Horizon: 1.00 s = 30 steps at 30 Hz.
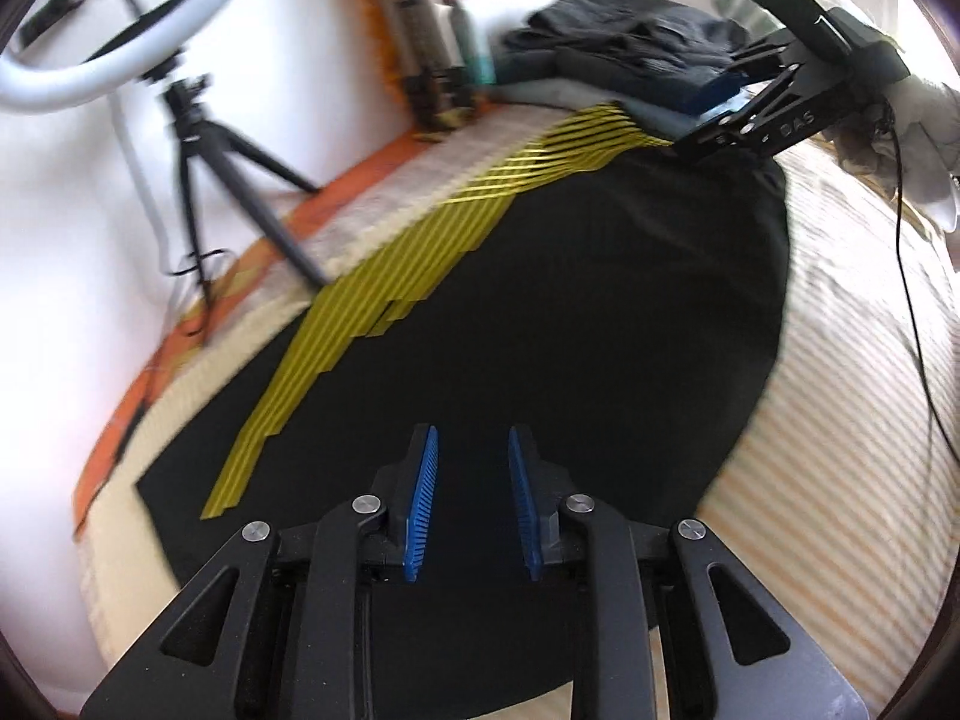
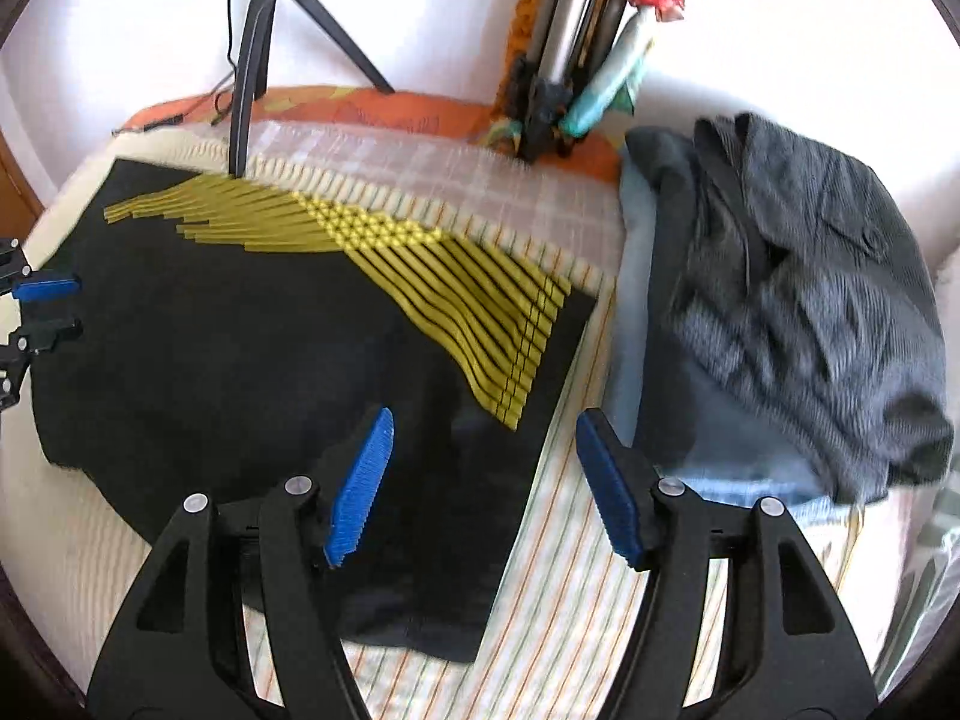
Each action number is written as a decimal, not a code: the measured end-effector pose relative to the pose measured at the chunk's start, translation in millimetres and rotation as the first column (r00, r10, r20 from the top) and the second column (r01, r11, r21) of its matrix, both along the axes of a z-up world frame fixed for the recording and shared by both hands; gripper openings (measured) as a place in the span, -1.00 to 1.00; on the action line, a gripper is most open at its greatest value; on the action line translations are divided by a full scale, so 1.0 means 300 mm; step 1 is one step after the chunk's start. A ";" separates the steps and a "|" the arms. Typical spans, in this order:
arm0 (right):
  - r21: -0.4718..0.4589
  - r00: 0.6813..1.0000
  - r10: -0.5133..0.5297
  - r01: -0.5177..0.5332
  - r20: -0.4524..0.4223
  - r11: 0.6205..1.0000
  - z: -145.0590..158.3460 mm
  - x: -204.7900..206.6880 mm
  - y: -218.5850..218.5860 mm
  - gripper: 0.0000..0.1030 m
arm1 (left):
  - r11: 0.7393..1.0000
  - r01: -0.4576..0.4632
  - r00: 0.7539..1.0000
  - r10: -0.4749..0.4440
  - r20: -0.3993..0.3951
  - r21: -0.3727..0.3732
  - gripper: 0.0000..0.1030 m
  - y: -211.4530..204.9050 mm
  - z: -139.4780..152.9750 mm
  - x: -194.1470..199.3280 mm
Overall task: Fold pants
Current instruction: 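Open both grippers and release the folded pants, then grasp the edge of the folded pants with the left gripper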
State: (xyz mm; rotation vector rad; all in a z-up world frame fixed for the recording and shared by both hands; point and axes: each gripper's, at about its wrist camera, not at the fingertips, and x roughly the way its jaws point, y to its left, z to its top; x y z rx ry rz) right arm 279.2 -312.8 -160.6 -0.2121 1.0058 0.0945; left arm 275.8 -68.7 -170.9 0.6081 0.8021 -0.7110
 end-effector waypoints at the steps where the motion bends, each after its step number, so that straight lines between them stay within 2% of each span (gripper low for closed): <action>1: -0.005 1.000 -0.001 0.001 -0.004 1.000 -0.011 -0.013 0.004 0.27 | 1.000 0.007 1.000 -0.007 -0.010 0.000 -0.56 -0.017 -0.012 -0.005; 8: 0.019 0.999 -0.042 0.043 -0.011 0.999 -0.060 -0.057 -0.017 0.27 | 0.998 0.021 0.999 -0.019 -0.039 0.051 -0.55 -0.081 -0.083 -0.041; 12: 0.046 0.999 -0.051 0.052 -0.015 0.998 -0.079 -0.056 -0.030 0.27 | 0.999 -0.015 0.999 0.017 -0.037 0.046 -0.48 -0.080 -0.067 -0.034; 15: 0.105 0.998 -0.062 0.061 0.009 0.993 -0.049 -0.086 -0.051 0.27 | 0.999 -0.037 0.998 0.037 -0.048 -0.002 -0.48 -0.090 -0.014 -0.048; 18: 0.160 0.995 -0.088 0.081 0.040 0.984 0.007 -0.135 -0.103 0.28 | 0.999 -0.013 1.000 0.012 -0.017 -0.036 -0.34 -0.141 0.042 -0.087; 19: 0.176 0.994 -0.102 0.092 0.049 0.980 0.021 -0.149 -0.123 0.32 | 0.999 -0.001 1.000 0.000 -0.015 -0.052 -0.26 -0.162 0.058 -0.104; 20: 0.198 0.990 -0.125 0.111 0.060 0.974 0.037 -0.169 -0.152 0.46 | 0.998 0.014 1.000 -0.015 -0.016 -0.065 -0.22 -0.191 0.068 -0.113; 22: 0.257 0.982 -0.176 0.152 0.072 0.954 0.061 -0.209 -0.215 0.57 | 0.996 0.051 0.998 -0.052 -0.017 -0.078 -0.21 -0.253 0.076 -0.143; 25: 0.334 0.971 -0.230 0.193 0.073 0.923 0.080 -0.259 -0.301 0.58 | 0.992 0.114 0.993 -0.114 0.008 -0.054 -0.21 -0.356 0.068 -0.195; 30: 0.391 0.958 -0.282 0.238 0.059 0.889 0.080 -0.295 -0.399 0.58 | 0.981 0.191 0.981 -0.190 0.026 -0.036 -0.21 -0.514 0.050 -0.239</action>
